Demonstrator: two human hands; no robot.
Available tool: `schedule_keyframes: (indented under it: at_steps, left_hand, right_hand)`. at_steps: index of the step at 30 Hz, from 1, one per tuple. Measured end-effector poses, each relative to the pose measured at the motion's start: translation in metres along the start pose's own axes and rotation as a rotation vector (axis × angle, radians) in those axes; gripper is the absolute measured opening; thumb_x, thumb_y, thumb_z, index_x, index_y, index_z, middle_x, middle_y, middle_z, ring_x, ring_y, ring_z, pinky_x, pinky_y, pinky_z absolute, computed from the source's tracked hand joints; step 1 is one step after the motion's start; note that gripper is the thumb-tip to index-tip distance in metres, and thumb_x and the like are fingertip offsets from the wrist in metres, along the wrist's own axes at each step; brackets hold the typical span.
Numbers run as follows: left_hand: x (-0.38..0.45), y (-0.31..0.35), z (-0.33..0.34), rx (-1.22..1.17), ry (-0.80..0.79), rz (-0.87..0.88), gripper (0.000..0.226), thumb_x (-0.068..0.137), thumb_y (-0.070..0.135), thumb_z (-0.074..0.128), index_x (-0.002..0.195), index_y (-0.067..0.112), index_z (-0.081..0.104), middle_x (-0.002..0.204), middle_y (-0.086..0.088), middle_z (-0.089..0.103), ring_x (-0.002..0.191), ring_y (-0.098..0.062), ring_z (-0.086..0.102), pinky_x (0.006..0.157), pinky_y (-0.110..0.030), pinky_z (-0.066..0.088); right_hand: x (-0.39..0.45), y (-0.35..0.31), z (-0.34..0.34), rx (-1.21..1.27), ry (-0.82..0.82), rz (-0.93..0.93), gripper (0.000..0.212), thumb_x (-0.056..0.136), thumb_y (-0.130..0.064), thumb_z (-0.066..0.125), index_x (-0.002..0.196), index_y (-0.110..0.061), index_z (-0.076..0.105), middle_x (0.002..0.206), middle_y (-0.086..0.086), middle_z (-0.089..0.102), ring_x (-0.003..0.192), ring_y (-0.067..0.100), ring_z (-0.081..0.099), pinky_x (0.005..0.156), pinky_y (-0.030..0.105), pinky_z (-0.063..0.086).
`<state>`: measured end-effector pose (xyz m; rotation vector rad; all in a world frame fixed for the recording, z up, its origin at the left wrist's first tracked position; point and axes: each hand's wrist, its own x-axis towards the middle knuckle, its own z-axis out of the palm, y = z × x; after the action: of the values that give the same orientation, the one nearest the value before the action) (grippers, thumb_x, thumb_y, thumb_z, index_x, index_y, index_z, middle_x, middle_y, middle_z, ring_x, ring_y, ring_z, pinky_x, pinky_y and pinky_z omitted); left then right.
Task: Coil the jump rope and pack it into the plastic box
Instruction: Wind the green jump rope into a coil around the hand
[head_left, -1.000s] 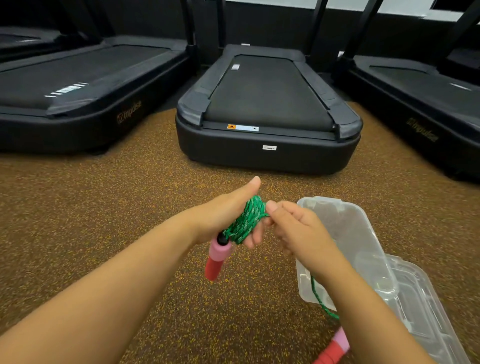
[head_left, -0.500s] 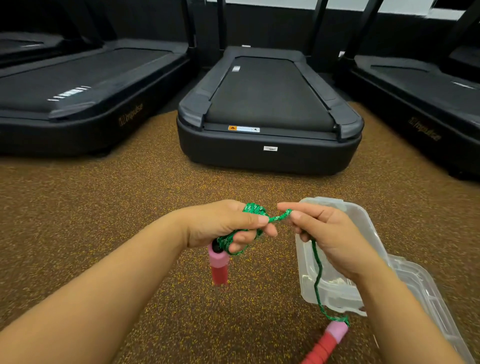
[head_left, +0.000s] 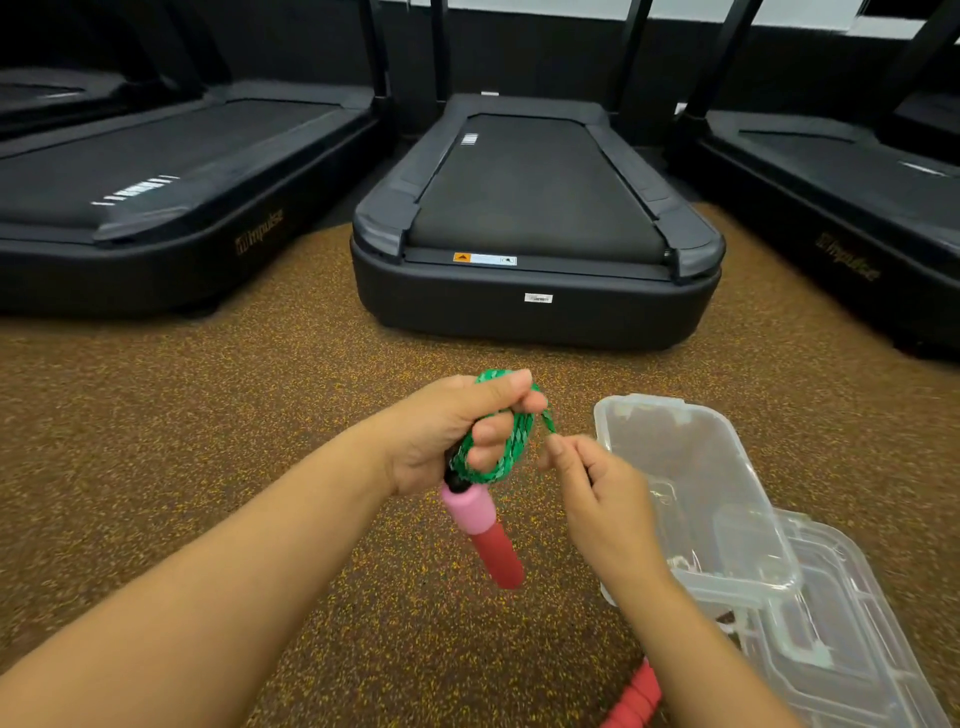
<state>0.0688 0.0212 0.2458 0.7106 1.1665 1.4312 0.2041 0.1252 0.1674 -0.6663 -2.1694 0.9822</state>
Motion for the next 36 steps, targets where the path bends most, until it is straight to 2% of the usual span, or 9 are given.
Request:
schedule_keyframes:
  at_steps: [8,11,15,20,22,25,29,32,36]
  left_hand:
    - [0.018,-0.001,-0.003,-0.152,0.427,0.056,0.028,0.097,0.029,0.050,0.107,0.006,0.063,0.071,0.001,0.075,0.037,-0.004,0.054,0.039,-0.013,0.045]
    - [0.018,-0.001,-0.003,-0.076,0.448,0.062,0.028,0.100,0.029,0.044,0.113,0.007,0.054,0.097,-0.008,0.077,0.058,-0.013,0.067,0.060,-0.024,0.053]
    - [0.019,-0.003,-0.001,0.076,0.431,-0.001,0.069,0.095,0.063,0.013,0.098,0.007,0.055,0.100,-0.021,0.073,0.089,-0.031,0.069,0.094,-0.040,0.049]
    - [0.016,-0.007,0.003,0.291,0.255,-0.083,0.098,0.086,0.072,-0.007,0.084,-0.002,0.057,0.053,-0.004,0.060,0.046,-0.012,0.056,0.064,-0.026,0.045]
    - [0.011,-0.008,0.004,0.437,0.248,-0.062,0.094,0.085,0.072,-0.009,0.070,0.003,0.054,0.042,0.005,0.050,0.038,-0.008,0.046,0.056,-0.022,0.041]
    - [0.003,-0.003,0.009,0.553,0.139,-0.082,0.095,0.087,0.067,-0.013,0.052,0.005,0.050,0.041,0.003,0.051,0.038,-0.008,0.048,0.052,-0.018,0.043]
    - [-0.001,-0.002,0.006,0.499,-0.137,-0.219,0.098,0.085,0.076,0.001,0.073,0.009,0.072,0.052,-0.006,0.052,0.049,-0.022,0.051,0.064,-0.031,0.046]
    - [-0.004,0.002,0.003,0.504,-0.191,-0.174,0.068,0.091,0.061,0.036,0.103,0.003,0.070,0.045,0.003,0.040,0.040,-0.013,0.043,0.051,-0.022,0.041]
    - [-0.008,0.004,0.005,0.378,-0.186,-0.054,0.043,0.088,0.042,0.047,0.095,0.006,0.070,0.037,0.009,0.034,0.033,-0.006,0.037,0.043,-0.016,0.036]
  right_hand:
    - [-0.020,-0.002,0.011,-0.314,-0.194,-0.087,0.049,0.091,-0.058,0.023,0.080,-0.021,0.053,0.068,-0.005,0.058,0.069,0.016,0.056,0.061,0.037,0.045]
    - [-0.023,-0.013,0.011,-0.302,-0.241,-0.148,0.046,0.088,-0.060,0.020,0.077,-0.023,0.045,0.067,-0.007,0.055,0.068,0.013,0.054,0.061,0.037,0.043]
    - [-0.016,-0.031,0.007,-0.162,-0.274,-0.151,0.033,0.085,-0.051,0.031,0.081,-0.027,0.052,0.062,-0.014,0.055,0.064,0.006,0.052,0.062,0.035,0.043]
    - [0.001,-0.039,-0.008,0.147,-0.332,0.005,0.025,0.087,-0.039,0.044,0.081,-0.027,0.065,0.097,-0.008,0.071,0.084,-0.003,0.063,0.078,0.038,0.049]
    - [0.007,-0.044,-0.018,0.182,-0.336,-0.015,0.025,0.091,-0.033,0.048,0.078,-0.021,0.065,0.080,0.004,0.071,0.076,0.012,0.063,0.070,0.035,0.048]
    - [0.015,-0.048,-0.029,0.291,-0.322,0.010,0.030,0.097,-0.019,0.048,0.070,-0.011,0.057,0.053,-0.010,0.062,0.054,-0.003,0.053,0.060,0.010,0.039]
    - [0.025,-0.038,-0.034,0.339,-0.243,0.067,0.032,0.094,-0.036,0.053,0.064,-0.023,0.054,0.053,-0.013,0.046,0.052,0.003,0.043,0.061,0.035,0.042]
    - [0.029,-0.032,-0.037,0.390,-0.170,0.129,0.035,0.093,-0.041,0.052,0.063,-0.023,0.050,0.054,-0.013,0.038,0.051,0.005,0.034,0.055,0.028,0.031]
    - [0.023,-0.022,-0.028,0.358,-0.179,0.152,0.040,0.094,-0.047,0.044,0.059,-0.029,0.051,0.054,-0.012,0.036,0.050,0.004,0.032,0.052,0.026,0.027]
